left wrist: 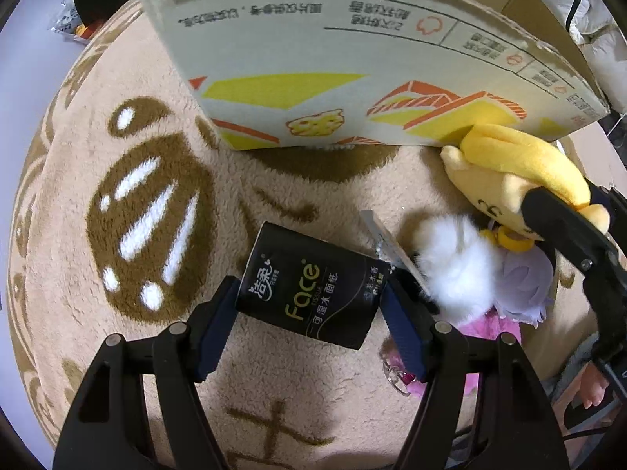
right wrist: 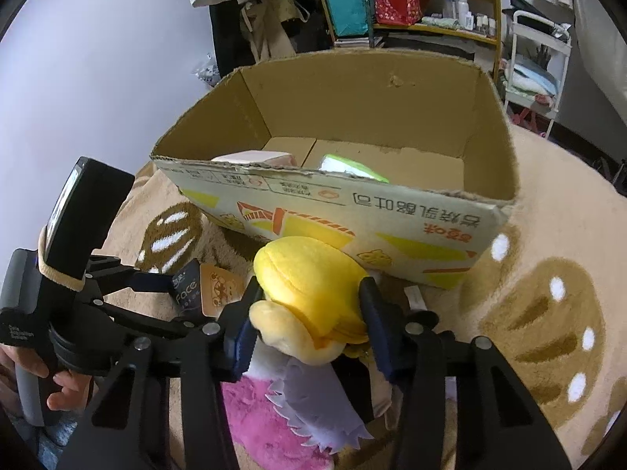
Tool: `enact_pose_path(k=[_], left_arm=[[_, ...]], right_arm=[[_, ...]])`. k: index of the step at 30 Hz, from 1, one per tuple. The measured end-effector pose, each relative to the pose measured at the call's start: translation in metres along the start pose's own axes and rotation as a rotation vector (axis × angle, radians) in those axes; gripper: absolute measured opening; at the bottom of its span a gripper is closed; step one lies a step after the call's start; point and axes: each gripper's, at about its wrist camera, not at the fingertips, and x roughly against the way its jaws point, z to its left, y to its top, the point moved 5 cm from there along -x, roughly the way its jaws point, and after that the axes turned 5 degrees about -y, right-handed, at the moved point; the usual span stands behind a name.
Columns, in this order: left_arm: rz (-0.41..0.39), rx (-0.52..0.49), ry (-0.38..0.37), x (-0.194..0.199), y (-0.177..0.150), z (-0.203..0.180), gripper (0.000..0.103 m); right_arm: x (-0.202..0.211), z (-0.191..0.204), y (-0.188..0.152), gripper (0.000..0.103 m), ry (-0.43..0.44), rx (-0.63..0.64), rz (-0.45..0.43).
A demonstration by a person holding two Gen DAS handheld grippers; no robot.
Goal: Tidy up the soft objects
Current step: 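Lift both items over the box and release them inside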
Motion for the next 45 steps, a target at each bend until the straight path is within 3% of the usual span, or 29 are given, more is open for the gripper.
enact_pose_path(k=[6, 24, 36, 45], left_arm=[[-0.07, 0.017, 0.021, 0.02, -0.003, 0.004, 0.071], [-0.441, 0.067, 0.028, 0.11, -0.022, 0.005, 0.071], [-0.809, 0.068, 0.067, 0.181, -0.021, 0.003, 0.071], [-0.897, 0.008, 0.087, 0.2, -0.004, -0.007, 0.071]], right_arm=[[0.018, -0.009, 0.002, 0.05, -0.006, -0.033, -0.048], [0.078, -0.016, 0.008, 0.05, 0.021, -0.082, -0.223], [0.116, -0.024, 0.017, 0.049, 0.02, -0.115, -0.345], [0.124, -0.026, 0.031, 0.049, 0.059, -0.135, -0.401]])
